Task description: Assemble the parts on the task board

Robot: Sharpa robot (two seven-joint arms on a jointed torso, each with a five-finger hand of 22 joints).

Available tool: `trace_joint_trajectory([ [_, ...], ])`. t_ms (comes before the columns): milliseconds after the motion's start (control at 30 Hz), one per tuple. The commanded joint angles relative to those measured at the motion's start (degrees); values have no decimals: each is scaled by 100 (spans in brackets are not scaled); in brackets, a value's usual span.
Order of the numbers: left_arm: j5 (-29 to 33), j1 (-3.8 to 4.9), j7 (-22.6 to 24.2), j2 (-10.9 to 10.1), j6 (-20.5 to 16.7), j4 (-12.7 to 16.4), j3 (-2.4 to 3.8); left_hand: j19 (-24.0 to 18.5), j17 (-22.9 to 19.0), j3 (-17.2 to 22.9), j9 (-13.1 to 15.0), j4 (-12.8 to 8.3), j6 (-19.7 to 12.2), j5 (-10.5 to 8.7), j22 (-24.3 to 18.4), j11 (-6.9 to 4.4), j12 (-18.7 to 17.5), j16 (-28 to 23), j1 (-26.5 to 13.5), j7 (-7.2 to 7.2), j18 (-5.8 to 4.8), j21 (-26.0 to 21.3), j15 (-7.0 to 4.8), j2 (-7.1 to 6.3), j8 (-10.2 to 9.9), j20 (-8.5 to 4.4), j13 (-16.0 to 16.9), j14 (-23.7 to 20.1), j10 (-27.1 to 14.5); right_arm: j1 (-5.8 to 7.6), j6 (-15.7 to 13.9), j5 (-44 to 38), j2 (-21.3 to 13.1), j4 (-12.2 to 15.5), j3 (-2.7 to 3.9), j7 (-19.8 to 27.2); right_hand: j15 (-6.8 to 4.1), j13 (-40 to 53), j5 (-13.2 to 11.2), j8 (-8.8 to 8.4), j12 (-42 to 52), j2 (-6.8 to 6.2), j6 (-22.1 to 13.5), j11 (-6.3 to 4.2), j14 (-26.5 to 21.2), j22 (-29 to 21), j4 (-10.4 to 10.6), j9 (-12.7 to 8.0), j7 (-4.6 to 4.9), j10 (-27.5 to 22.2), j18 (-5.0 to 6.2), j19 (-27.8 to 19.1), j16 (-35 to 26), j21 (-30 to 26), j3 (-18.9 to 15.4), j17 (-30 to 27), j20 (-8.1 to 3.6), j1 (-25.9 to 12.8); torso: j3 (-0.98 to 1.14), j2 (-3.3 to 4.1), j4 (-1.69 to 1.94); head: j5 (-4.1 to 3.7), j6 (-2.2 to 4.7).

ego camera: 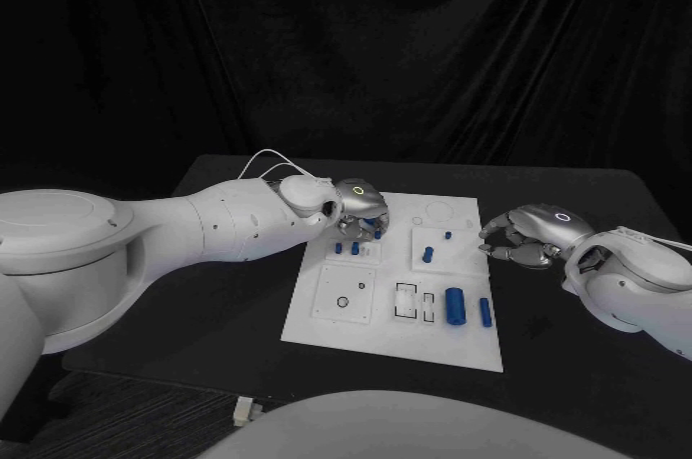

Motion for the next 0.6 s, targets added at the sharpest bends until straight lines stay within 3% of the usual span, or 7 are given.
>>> trace_joint_trajectory([
  [33, -23, -19, 94, 27, -48, -8, 5, -1, -15, 46, -10, 0, 55, 30, 846, 4, -45, -13, -49, 8, 15, -28, -11, 2, -19, -6, -18, -29, 63, -17, -43, -12, -7, 17, 4, -28, 41, 1038, 38, -21, -33, -38, 53, 41, 251, 981, 29, -6, -6, 361, 37, 112, 13, -14, 21, -5, 37, -3, 0, 3, -1, 4, 1],
  [600, -23, -48, 86, 83, -21, -49, 6, -57, -239, 125, -83, -35, -124, -61, 816, 31, -291, -122, -119, -8, 35, -160, 5, -133, -170, -3, -100, -133, 174, -22, -51, -12, -19, 33, 4, -31, 41, 1033, 41, -20, -35, -37, 56, 41, 250, 982, 26, -7, -6, 359, 36, 114, 11, -11, 26, -10, 37, 0, 0, -2, -1, -15, 1],
])
